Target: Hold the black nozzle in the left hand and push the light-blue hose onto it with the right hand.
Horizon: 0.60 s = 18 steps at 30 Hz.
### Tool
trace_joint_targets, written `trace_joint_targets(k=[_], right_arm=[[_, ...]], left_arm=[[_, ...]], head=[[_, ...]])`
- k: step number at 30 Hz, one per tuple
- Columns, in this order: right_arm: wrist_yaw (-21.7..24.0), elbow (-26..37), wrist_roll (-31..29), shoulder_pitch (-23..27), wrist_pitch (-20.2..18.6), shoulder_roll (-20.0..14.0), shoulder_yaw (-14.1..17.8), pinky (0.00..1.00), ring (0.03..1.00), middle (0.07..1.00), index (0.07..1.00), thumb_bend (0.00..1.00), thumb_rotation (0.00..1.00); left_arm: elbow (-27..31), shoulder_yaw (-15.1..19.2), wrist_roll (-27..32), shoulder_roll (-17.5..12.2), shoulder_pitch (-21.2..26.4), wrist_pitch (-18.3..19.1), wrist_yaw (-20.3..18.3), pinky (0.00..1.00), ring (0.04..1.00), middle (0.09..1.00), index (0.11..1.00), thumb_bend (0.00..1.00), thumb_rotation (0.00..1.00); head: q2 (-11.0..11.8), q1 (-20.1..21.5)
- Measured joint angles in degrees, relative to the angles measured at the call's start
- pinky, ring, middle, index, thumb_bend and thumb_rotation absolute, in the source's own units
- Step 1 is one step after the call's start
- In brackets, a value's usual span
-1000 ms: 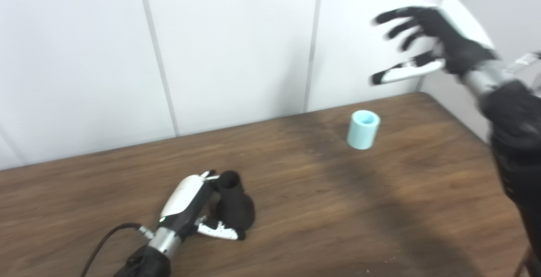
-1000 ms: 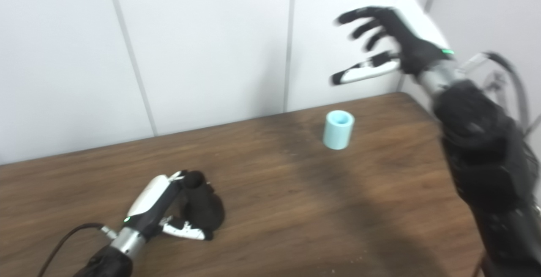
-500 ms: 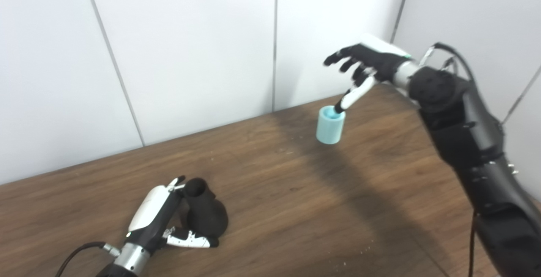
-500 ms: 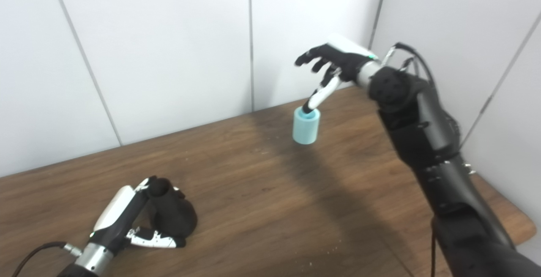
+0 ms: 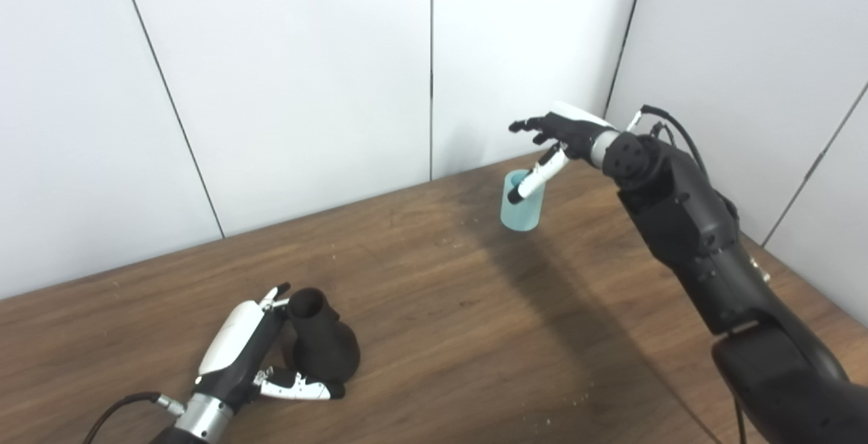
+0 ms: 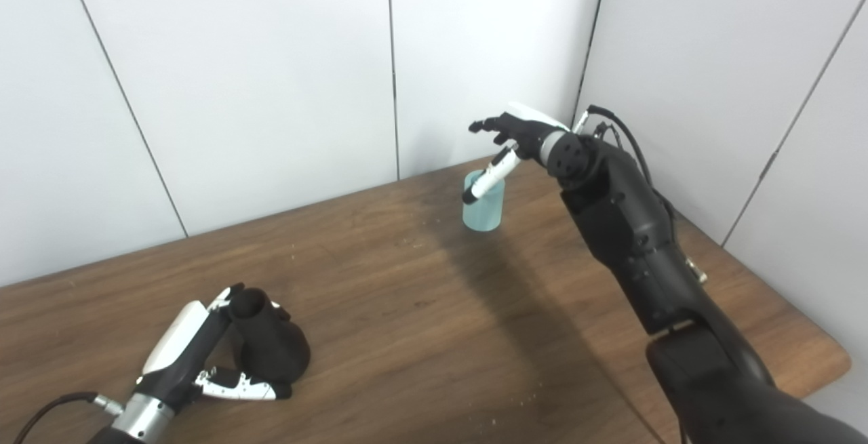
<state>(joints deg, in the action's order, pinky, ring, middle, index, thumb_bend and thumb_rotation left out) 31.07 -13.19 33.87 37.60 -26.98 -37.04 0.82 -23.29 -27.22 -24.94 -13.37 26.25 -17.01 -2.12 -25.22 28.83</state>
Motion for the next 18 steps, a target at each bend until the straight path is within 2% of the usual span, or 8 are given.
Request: trace_joint_targets(k=[4, 6, 7, 9, 14, 15, 18], right_arm=[[-1.7, -3.7, -0.6, 0.8, 0.0, 0.1, -2.0, 0.84, 0.94, 0.974, 0.918, 0.91, 0.19], [-2.6, -4.6, -0.7, 0.8, 0.2, 0.1, -3.1, 0.75, 0.845, 0.956, 0.917, 0.9, 0.18], [-3.4, -5.2, -0.8, 0.9, 0.4, 0.1, -3.6, 0.84, 0.918, 0.953, 0.917, 0.9, 0.18], [-5.2, -6.3, -0.8, 0.9, 0.8, 0.1, -4.3, 0.97, 0.967, 0.944, 0.913, 0.9, 0.18], [-9.0, -9.3, -0.8, 1.1, 2.2, 0.2, -6.1, 1.0, 0.875, 0.917, 0.899, 0.9, 0.16], [-9.5, -10.0, -1.1, 1.1, 2.6, 0.2, -6.2, 0.89, 0.852, 0.91, 0.894, 0.89, 0.14], [-11.1, -12.4, -2.4, 1.4, 3.4, 0.4, -6.2, 0.74, 0.833, 0.897, 0.874, 0.89, 0.11]], left_arm=[[0.0, 0.0, 0.0, 0.0, 0.0, 0.0, 0.0, 0.99, 0.59, 0.456, 0.501, 0.53, 0.0], [0.0, 0.0, 0.0, -0.1, 0.0, 0.0, 0.0, 0.99, 0.589, 0.456, 0.501, 0.53, 0.0], [0.0, 0.0, 0.0, -0.1, 0.0, 0.0, 0.0, 0.99, 0.589, 0.455, 0.502, 0.53, 0.0], [0.0, 0.0, 0.1, -0.1, 0.0, 0.0, 0.0, 0.99, 0.589, 0.451, 0.503, 0.53, 0.0], [0.5, 0.2, 0.1, -0.2, -0.4, 0.0, 0.0, 0.99, 0.585, 0.454, 0.502, 0.53, 0.0], [0.7, 0.3, 0.1, -0.2, -0.6, 0.0, 0.0, 0.99, 0.583, 0.454, 0.502, 0.53, 0.0], [1.6, 0.4, 0.1, -0.4, -1.2, 0.0, 0.0, 0.99, 0.577, 0.455, 0.501, 0.53, 0.0]], head=[[0.0, 0.1], [0.0, -0.3], [0.0, -0.3], [-0.2, -0.6], [-0.4, -1.2], [-0.5, -1.5], [-0.5, -1.5]])
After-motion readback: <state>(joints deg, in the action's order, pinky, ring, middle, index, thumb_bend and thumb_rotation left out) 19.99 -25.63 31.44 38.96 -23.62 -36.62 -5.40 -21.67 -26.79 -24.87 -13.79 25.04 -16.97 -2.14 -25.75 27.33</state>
